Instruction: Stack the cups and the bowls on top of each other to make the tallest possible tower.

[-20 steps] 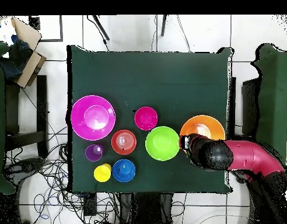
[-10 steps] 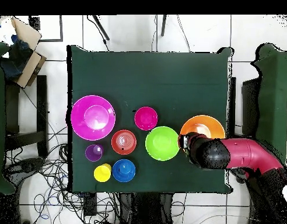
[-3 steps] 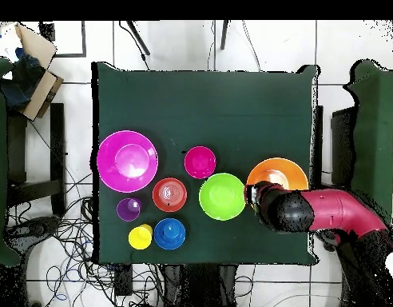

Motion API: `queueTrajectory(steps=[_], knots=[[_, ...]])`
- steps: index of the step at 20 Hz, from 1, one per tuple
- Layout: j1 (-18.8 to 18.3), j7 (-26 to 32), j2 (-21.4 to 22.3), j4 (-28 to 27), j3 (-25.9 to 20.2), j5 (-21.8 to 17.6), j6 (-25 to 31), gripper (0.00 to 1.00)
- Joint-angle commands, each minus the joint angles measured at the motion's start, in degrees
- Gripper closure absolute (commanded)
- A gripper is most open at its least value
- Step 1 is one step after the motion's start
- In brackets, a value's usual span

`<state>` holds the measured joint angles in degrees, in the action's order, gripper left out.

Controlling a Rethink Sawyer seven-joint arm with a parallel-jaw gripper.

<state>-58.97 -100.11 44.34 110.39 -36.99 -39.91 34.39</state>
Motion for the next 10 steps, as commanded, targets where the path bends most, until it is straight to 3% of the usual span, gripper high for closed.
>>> queueTrajectory(steps=[1, 10], knots=[[2.54, 10.67, -4.68, -2.82, -1.63, -4.31, 2.87, 0.0], [4.78, 7.83, -4.55, -4.99, -0.46, -3.33, 3.97, 0.0]])
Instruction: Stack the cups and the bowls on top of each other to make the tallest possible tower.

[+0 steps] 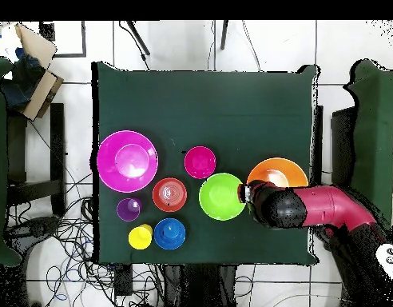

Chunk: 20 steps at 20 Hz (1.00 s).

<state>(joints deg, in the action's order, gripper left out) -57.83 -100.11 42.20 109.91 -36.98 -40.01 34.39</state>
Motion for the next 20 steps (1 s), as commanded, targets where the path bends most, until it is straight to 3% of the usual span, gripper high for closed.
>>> queueTrajectory(steps=[1, 7, 20], knots=[[3.87, 7.79, -2.67, -5.02, -0.41, -3.11, 4.15, 0.0], [5.15, 6.19, -2.98, -6.6, 0.44, -2.82, 3.74, 0.0], [4.33, 4.91, -5.36, -10.51, 2.76, -2.5, 4.11, 0.0]])
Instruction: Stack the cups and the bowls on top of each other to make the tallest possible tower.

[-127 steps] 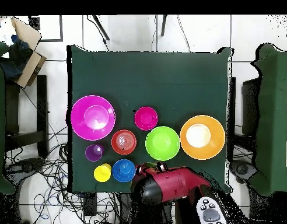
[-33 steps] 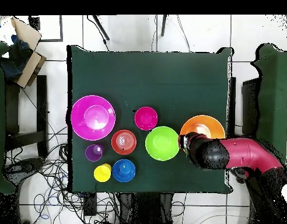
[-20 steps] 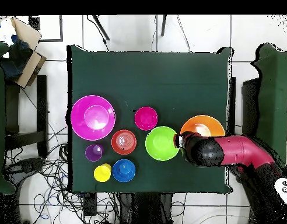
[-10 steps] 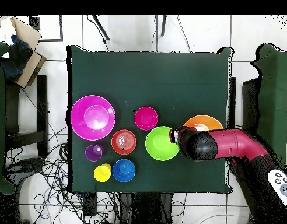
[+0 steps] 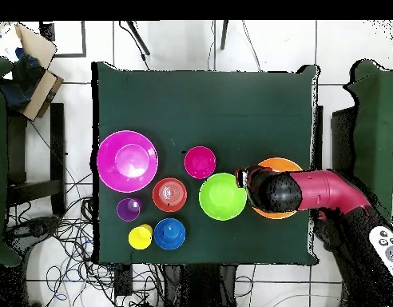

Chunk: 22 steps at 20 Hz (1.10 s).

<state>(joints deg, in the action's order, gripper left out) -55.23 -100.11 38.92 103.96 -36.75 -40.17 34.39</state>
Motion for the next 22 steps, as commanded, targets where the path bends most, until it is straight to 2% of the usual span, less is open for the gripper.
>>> queueTrajectory(steps=[1, 6, 9, 12, 22], knots=[[1.74, 4.36, -2.33, -4.53, 3.04, -2.85, 3.37, 0.0], [3.27, -0.12, -4.16, -4.43, 6.14, -4.81, -0.32, 0.0], [5.47, -5.32, -5.89, -4.62, 9.68, -6.0, -3.13, 0.0], [6.87, -9.15, -7.11, -4.27, 12.97, -5.33, -4.88, 0.0], [8.41, -8.09, -9.33, -4.41, 17.27, -2.9, -9.33, 0.0]])
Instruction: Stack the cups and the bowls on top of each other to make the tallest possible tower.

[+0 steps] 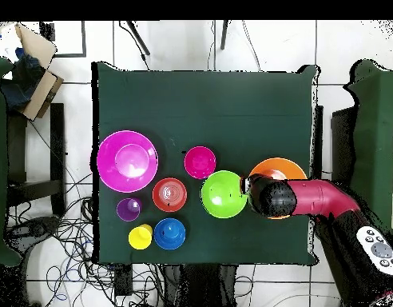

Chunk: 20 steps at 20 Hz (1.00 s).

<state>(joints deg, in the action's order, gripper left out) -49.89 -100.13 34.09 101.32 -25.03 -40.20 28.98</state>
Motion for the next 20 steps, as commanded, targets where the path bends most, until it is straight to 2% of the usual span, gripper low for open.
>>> queueTrajectory(steps=[1, 9, 20], knots=[[3.11, -7.62, -4.85, -1.94, 5.8, -2.59, -4.42, 0.0], [2.54, -4.04, -5.2, -2.61, 5.51, -0.32, -3.91, 0.0], [2.51, -3.1, -4.3, -1.98, 5.37, 0.31, -3.9, 0.0]])
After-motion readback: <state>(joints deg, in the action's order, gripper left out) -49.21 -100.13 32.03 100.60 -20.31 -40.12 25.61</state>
